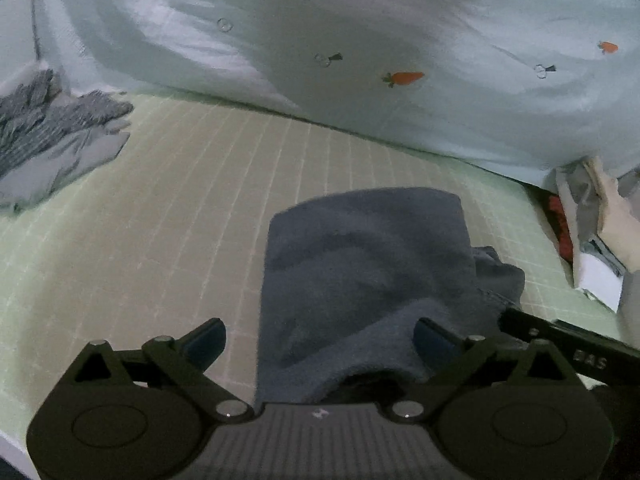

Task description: Fold clothes

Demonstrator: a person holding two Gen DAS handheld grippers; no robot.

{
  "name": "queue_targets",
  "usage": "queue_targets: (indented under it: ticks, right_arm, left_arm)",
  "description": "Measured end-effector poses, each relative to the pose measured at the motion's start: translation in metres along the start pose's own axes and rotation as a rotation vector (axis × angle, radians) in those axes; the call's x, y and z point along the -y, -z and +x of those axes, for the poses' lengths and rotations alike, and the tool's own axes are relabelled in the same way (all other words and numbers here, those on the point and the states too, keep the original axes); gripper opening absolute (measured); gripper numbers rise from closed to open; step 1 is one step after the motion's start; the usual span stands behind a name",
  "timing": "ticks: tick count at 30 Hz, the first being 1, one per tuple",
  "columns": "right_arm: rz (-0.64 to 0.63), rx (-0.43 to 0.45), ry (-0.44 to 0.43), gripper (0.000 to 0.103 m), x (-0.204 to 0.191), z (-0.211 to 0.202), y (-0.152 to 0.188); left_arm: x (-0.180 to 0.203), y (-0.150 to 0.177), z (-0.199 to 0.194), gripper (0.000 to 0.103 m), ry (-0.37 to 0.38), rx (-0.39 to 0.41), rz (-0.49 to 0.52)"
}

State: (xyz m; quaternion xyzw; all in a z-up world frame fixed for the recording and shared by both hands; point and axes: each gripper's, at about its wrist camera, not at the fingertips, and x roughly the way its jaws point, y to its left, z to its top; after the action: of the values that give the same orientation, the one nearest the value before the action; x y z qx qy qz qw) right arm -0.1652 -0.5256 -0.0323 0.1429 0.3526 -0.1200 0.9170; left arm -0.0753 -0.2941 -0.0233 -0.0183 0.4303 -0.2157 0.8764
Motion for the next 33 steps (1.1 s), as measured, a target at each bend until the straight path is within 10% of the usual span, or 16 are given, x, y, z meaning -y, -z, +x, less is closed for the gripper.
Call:
queue_targets:
  ticks: [14,16,18,24,33]
  right_arm:
    - [0.118,-0.104,-0.059,0.076,-0.055,0.051,0.001]
    - [0.193,-0.141,-0.113,0.033,-0.05,0.06,0.005]
    - [0.247,-0.142,-0.154,0.017,-0.045,0.06,0.007]
    - [0.215,0.057,-0.287,0.012,-0.044,0.007,-0.016]
    - [0.349,0.091,-0.11,0.012,0.042,-0.037,-0.017]
  left_arm:
    - [-0.075,-0.042,0.013,0.1,0.027,-0.013,0.029]
    - [-0.08,-0.047,0.018,0.1,0.027,-0.018,0.028]
    - [-0.082,-0.051,0.021,0.1,0.032,-0.018,0.032]
    - [-0.07,-0.062,0.025,0.1,0.077,0.011,0.036]
    - [-0.006,-0.067,0.016,0.101,0.095,-0.005,0.145]
